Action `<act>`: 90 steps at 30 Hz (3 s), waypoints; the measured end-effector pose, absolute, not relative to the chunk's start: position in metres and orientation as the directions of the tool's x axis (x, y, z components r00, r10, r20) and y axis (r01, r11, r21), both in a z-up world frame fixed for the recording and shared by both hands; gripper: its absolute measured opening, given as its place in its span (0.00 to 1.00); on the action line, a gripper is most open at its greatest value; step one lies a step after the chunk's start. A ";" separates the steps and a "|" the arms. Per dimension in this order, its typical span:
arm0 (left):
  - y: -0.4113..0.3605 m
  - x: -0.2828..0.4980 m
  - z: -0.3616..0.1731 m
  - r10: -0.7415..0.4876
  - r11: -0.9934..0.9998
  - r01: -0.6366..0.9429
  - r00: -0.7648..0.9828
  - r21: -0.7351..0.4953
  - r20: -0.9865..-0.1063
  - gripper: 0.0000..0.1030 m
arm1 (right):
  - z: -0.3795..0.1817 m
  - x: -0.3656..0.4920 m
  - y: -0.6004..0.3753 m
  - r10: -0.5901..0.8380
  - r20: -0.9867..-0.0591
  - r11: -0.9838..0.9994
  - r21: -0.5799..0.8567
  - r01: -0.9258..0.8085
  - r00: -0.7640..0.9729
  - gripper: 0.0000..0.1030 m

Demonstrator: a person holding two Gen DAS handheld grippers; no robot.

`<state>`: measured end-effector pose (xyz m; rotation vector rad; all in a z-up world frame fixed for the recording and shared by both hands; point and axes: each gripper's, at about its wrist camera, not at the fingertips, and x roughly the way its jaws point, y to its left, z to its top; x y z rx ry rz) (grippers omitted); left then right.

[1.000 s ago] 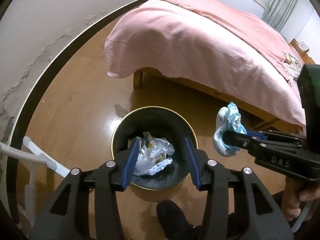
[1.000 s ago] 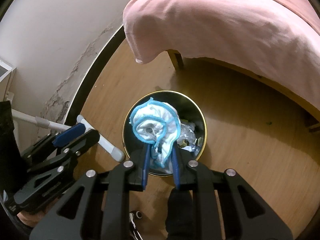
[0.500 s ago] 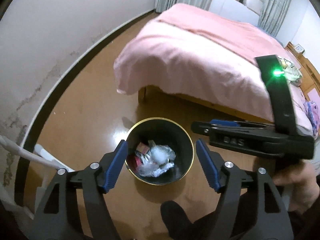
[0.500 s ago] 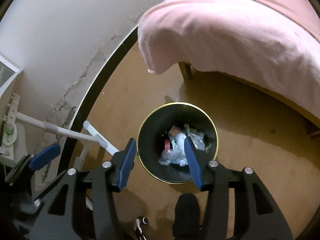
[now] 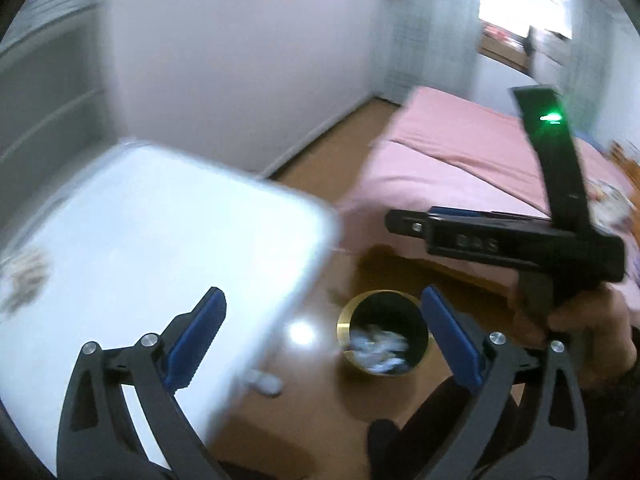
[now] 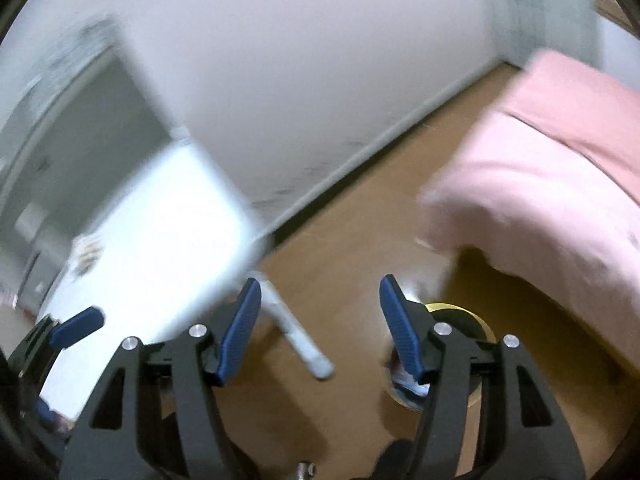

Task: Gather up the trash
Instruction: 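Grasp the cream knotted yarn with the right tool while the left tool grasps the white patterned cloth, then carry the yarn and patterned cloth over the black bin and open both tools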

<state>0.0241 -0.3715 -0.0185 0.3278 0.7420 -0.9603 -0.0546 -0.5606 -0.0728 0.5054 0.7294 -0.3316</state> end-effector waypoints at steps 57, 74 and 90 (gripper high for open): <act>-0.241 0.266 -0.052 -0.222 0.929 0.369 0.530 -0.013 -0.818 0.24 | -0.051 0.022 -0.461 0.071 -0.710 0.963 0.231 0.137 0.701 0.31; -0.499 -0.039 -0.049 -0.655 0.356 0.930 0.183 -0.086 -0.733 0.23 | -0.146 -0.177 -0.646 -0.244 -0.793 0.681 0.270 0.680 0.559 0.31; -0.589 -0.050 -0.234 -0.515 0.309 0.930 -0.011 -0.198 -0.857 0.24 | -0.300 -0.201 -0.706 -0.159 -0.894 0.532 0.280 0.799 0.419 0.31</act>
